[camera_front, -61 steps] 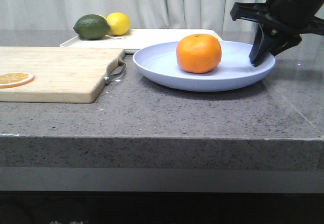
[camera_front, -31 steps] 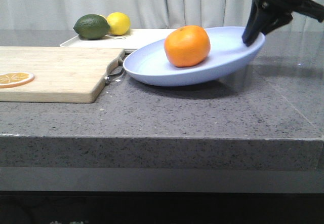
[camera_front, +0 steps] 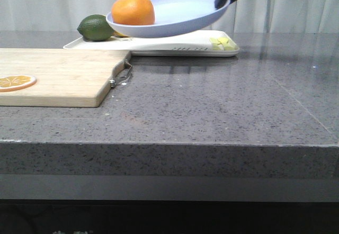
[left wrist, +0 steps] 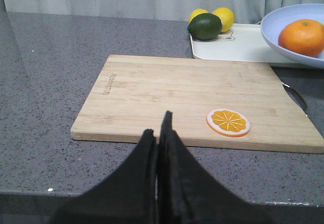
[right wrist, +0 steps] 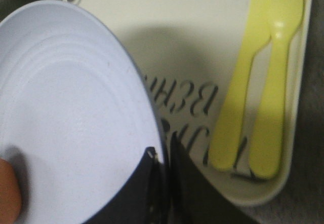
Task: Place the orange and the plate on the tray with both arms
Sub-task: 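Lift the plate with the orange and carry it onto the white tray, then lower the plate onto the tray and open the right gripper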
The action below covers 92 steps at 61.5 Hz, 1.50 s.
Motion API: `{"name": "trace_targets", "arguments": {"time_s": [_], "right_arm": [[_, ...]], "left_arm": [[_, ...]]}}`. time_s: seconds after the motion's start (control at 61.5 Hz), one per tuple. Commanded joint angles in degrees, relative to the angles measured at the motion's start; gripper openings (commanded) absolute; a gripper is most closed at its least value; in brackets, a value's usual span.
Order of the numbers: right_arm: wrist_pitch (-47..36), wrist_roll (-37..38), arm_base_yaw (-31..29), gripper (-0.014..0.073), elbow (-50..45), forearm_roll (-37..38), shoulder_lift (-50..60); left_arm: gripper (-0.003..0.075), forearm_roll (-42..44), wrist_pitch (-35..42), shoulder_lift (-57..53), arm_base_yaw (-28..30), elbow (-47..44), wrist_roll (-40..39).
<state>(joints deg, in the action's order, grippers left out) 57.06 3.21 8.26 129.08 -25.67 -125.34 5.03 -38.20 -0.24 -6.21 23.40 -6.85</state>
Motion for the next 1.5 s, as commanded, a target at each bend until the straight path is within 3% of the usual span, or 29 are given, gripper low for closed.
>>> {"name": "trace_targets", "arguments": {"time_s": [0.0,0.195,0.309,0.553,0.878,0.96,1.22,1.48], "right_arm": [[-2.87,2.97,-0.27,-0.0061,11.5,-3.64,-2.27],[-3.7,7.37,-0.27,-0.0061,29.98,-3.64,-14.54],[-6.04,8.66,-0.27,-0.0061,35.07,-3.64,-18.96],[-13.12,8.61,-0.27,-0.0061,35.04,-3.65,-21.14],[-13.36,8.35,-0.16,-0.0054,35.04,-3.65,-22.86],[-12.69,8.35,0.03,-0.0013,35.04,-3.65,-23.13],[-12.0,7.28,0.1,0.0246,35.04,-3.65,-23.13],[-9.59,6.71,-0.54,0.032,36.9,-3.3,-21.03]], "left_arm": [[-0.0017,-0.31,4.73,-1.06,0.07,1.29,-0.45],[-0.0017,-0.31,4.73,-1.06,0.07,1.29,-0.45],[-0.0017,-0.31,4.73,-1.06,0.07,1.29,-0.45],[-0.0017,-0.31,4.73,-1.06,0.07,1.29,-0.45],[-0.0017,-0.31,4.73,-1.06,0.07,1.29,-0.45],[-0.0017,-0.31,4.73,-1.06,0.07,1.29,-0.45],[-0.0017,-0.31,4.73,-1.06,0.07,1.29,-0.45],[-0.0017,-0.31,4.73,-1.06,0.07,1.29,-0.45]]}}
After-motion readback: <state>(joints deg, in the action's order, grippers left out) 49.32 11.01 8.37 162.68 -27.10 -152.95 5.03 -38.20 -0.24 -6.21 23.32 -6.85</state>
